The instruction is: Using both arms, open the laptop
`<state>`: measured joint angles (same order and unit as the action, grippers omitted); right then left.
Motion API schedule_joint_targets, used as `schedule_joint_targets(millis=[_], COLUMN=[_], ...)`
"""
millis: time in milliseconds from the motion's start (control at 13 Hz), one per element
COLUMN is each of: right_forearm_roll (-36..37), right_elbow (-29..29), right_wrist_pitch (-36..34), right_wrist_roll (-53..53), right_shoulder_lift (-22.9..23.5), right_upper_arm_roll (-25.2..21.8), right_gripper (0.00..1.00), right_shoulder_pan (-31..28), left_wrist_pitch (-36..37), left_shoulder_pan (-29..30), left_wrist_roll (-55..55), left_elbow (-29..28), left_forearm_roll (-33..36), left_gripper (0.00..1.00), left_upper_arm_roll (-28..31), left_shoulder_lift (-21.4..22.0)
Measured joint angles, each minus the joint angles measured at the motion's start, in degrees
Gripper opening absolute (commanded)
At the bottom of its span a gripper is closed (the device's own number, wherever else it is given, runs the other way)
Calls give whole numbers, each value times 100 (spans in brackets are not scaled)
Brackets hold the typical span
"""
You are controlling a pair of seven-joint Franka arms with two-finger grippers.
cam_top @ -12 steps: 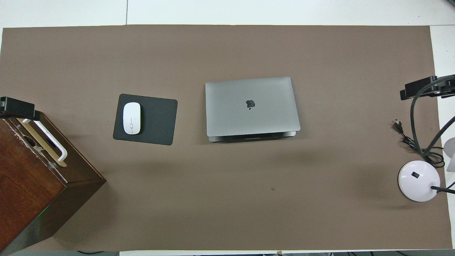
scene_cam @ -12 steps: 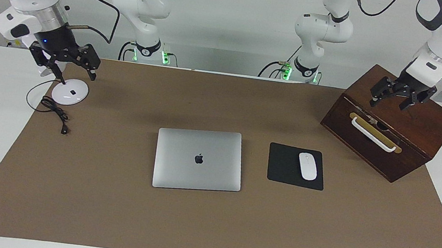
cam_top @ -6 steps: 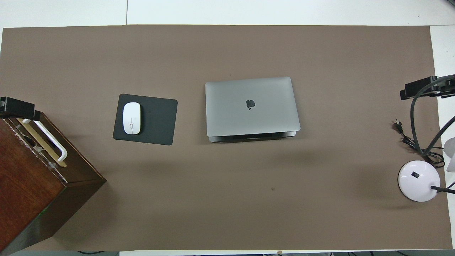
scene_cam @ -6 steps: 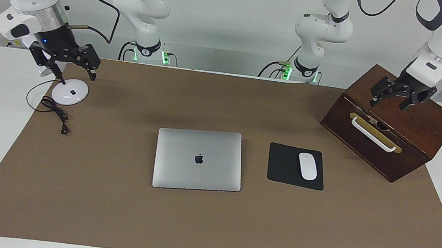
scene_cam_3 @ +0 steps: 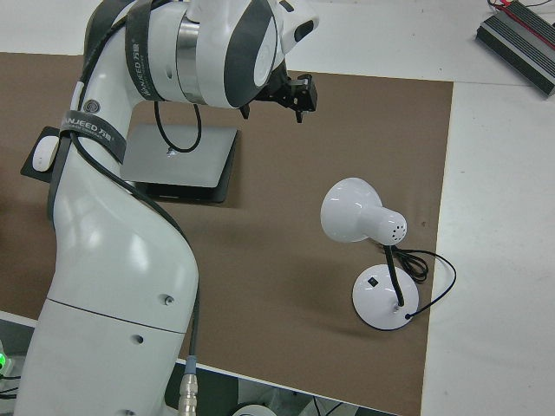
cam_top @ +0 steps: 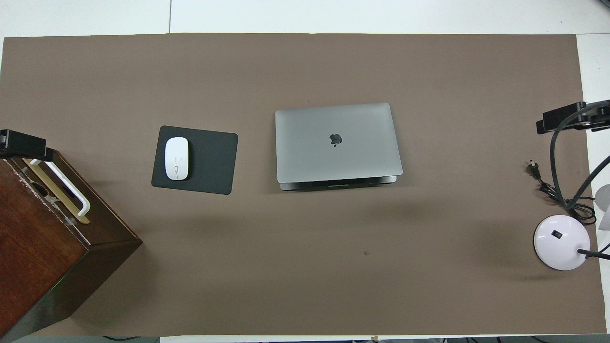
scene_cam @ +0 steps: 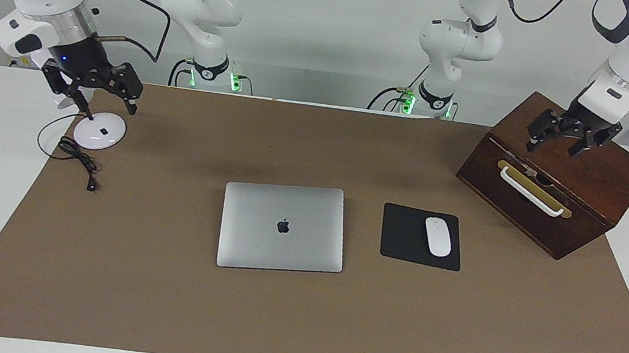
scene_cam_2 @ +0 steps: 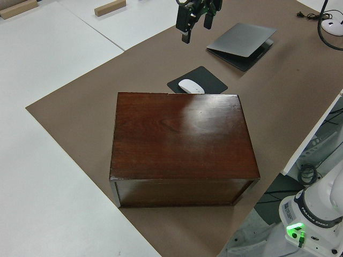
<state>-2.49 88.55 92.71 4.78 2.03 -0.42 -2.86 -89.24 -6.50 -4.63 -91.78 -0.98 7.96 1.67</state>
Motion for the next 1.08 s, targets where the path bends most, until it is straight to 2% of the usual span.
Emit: schedule_joint_targets(millis=[386, 771, 848, 925, 1002, 1080], right_forearm_roll=[0, 0, 0, 0, 0, 0], right_elbow=[0, 1, 1, 1, 1, 1], right_wrist_pitch=[0, 0, 0, 0, 0, 0], right_wrist_roll=[0, 0, 0, 0, 0, 0], right_shoulder_lift=[0, 0, 0, 0, 0, 0], right_upper_arm_roll=[0, 0, 0, 0, 0, 0], right_gripper=[100, 100, 100, 100, 100, 100], right_shoulder_pan=[0, 0, 0, 0, 0, 0], left_wrist_pitch=[-44, -179, -253, -360, -456, -517], left_shoulder_pan=[0, -49, -68, -73, -74, -74], left_wrist_roll=[0, 0, 0, 0, 0, 0], left_elbow=[39, 36, 28, 7, -7, -12], left_forearm_roll=[0, 0, 0, 0, 0, 0], left_gripper=[100, 100, 96, 88, 63, 34], left_upper_arm_roll=[-17, -54, -60, -84, -116, -140], left_shoulder_lift=[187, 194, 193, 191, 188, 184])
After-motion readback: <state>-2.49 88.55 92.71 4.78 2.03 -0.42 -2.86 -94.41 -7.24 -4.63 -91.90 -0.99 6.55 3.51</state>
